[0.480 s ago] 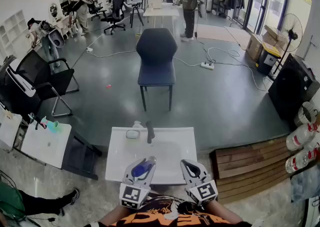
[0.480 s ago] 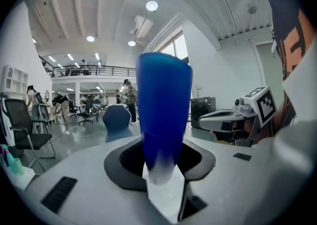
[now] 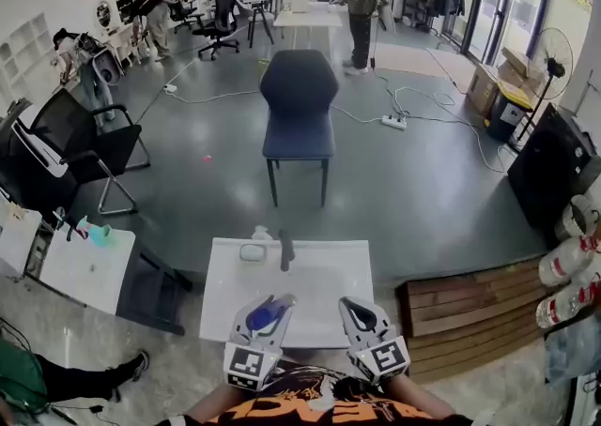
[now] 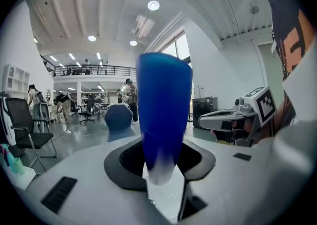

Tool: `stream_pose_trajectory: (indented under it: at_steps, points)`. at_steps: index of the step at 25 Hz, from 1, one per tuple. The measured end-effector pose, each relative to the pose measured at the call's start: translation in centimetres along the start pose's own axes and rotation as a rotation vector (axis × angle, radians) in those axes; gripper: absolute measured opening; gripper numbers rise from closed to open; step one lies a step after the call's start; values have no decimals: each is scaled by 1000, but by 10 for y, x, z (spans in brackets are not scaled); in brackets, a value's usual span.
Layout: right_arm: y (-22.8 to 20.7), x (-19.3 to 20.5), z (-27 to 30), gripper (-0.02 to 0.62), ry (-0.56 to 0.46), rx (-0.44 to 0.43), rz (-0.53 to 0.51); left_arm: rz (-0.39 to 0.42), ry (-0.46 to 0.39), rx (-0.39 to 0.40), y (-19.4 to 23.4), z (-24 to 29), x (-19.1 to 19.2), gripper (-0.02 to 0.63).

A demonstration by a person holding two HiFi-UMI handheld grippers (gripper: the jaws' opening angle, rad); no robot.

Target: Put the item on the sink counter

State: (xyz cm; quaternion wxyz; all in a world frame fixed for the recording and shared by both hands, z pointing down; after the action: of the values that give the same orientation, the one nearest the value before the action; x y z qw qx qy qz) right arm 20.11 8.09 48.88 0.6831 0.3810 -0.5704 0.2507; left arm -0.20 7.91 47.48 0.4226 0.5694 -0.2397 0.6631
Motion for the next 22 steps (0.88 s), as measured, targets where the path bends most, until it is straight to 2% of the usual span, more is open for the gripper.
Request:
stream_pose_trajectory:
  at_steps: [4,22]
  points:
    - [-3,2,10,14,4,-10,39,-6,4,-9,9,5,-2,167]
    - [-21,-7,58,14,29,-14,6,-20,3,-10,50,37,-21,167]
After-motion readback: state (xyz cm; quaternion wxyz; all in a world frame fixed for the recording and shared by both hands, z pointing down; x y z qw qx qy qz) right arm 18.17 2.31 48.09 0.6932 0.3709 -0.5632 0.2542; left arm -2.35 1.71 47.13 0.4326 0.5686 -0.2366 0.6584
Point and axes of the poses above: the fingertips, and each gripper's own axes: z forward along the fingers, y to its left, x out of its underside, the point moved 7 cm from there along -z, backward along the fingers, and after that the axes turned 13 degrees about -z, right-handed, at the moved point
